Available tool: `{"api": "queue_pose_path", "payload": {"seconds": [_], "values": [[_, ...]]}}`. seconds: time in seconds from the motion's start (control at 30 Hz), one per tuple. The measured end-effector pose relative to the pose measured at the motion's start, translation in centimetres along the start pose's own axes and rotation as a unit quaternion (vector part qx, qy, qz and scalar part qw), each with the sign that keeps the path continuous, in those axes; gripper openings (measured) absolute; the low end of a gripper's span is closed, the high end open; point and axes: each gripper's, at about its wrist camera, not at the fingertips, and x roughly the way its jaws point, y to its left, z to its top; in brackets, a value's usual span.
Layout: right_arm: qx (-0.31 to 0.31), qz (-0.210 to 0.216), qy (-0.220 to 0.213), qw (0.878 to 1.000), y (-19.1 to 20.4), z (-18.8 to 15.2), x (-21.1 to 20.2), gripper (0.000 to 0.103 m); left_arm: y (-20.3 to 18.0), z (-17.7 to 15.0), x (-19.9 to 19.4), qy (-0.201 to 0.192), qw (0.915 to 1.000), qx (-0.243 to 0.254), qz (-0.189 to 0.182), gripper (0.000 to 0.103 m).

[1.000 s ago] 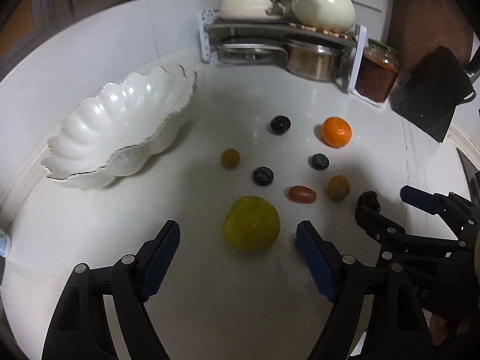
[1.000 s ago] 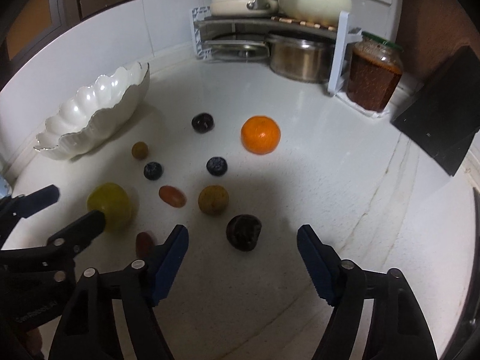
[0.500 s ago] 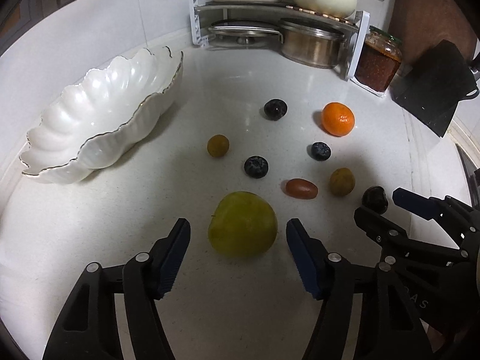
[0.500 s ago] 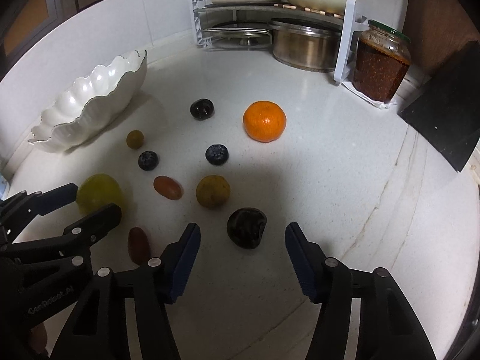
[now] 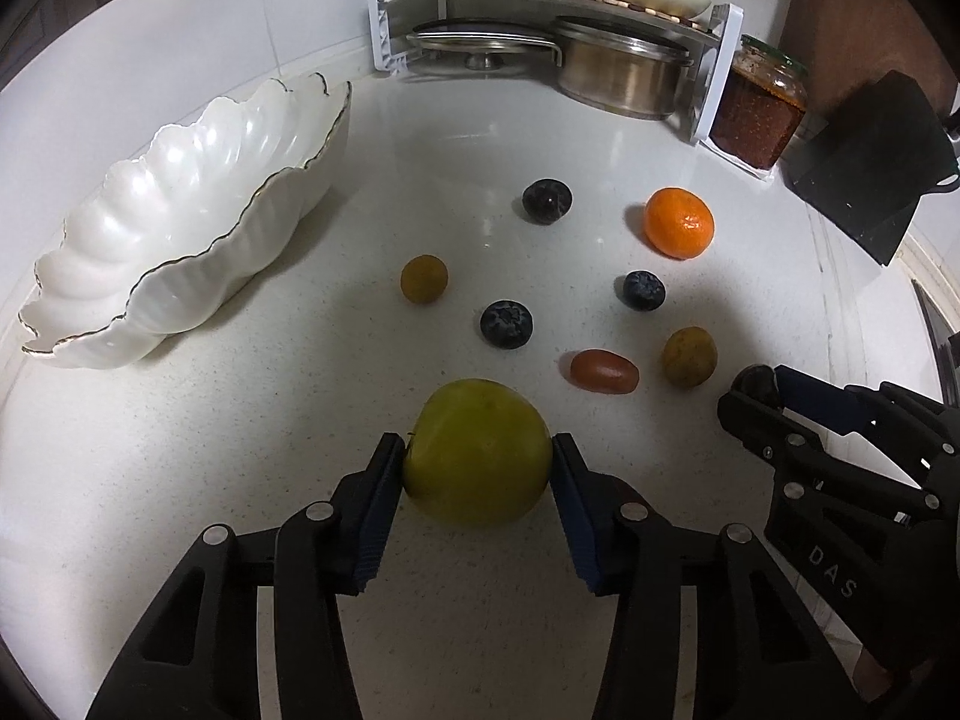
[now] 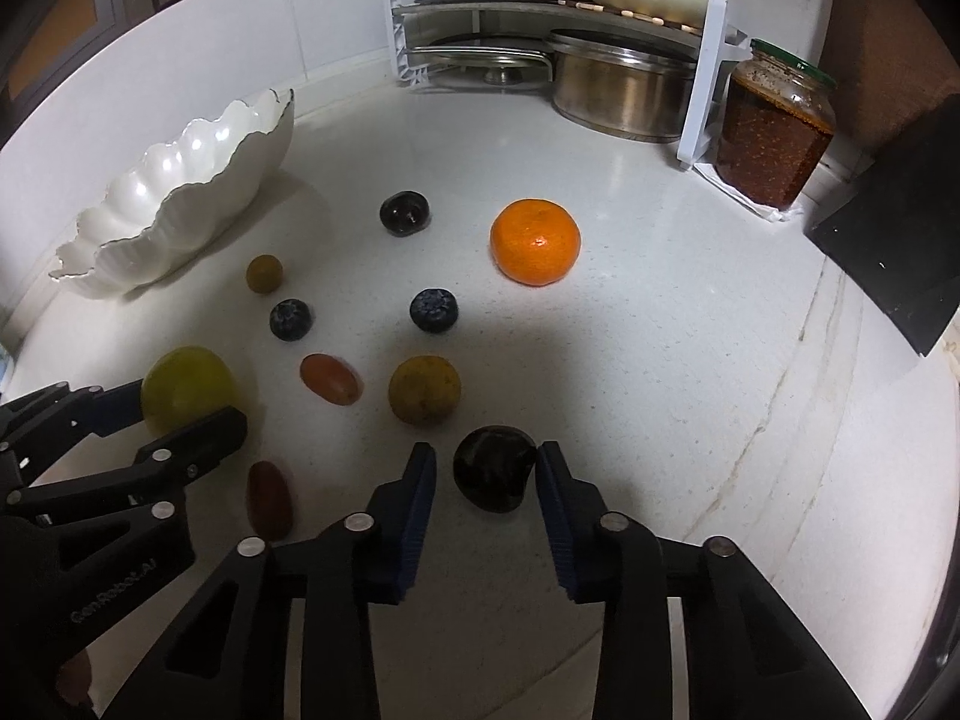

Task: Organize fruits
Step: 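Grasp the large yellow-green fruit with the left gripper while the right gripper grasps a dark plum, then lift and carry the green fruit in the left gripper over the white bowl while the right carries the plum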

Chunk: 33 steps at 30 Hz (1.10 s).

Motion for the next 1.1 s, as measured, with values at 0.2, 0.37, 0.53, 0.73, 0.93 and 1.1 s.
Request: {"api": "queue_pose_path", "payload": {"seconds": [0.2,0.37,0.53,0.73,0.93,1.1], "values": [[0.004,0.007,0.002,1.0,-0.5,0.2,0.1,0.029,0.0,0.1,0.1,0.001,1.0,-0.004,0.002,0.048],[0.001,0.009,0.0,1.0,-0.5,0.2,-0.1,0.029,-0.1,0.0,0.0,0.003,1.0,-0.008,0.0,0.048],[-0.005,0.009,-0.007,1.0,-0.4,0.4,-0.9,0.029,-0.2,-0.2,-0.8,-0.003,0.9999,-0.013,0.002,0.048],[-0.013,0.019,-0.021,1.0,0.0,0.7,-2.5,0.029,-0.1,0.0,-2.6,-0.02,0.9996,-0.02,0.007,0.048],[-0.028,0.032,-0.053,0.998,0.8,1.8,-4.6,0.029,0.4,0.6,-5.1,-0.048,0.9981,-0.034,0.02,0.048],[-0.042,0.042,-0.08,0.995,1.8,2.9,-6.3,0.029,1.4,0.9,-7.3,-0.075,0.9955,-0.047,0.034,0.048]]}}
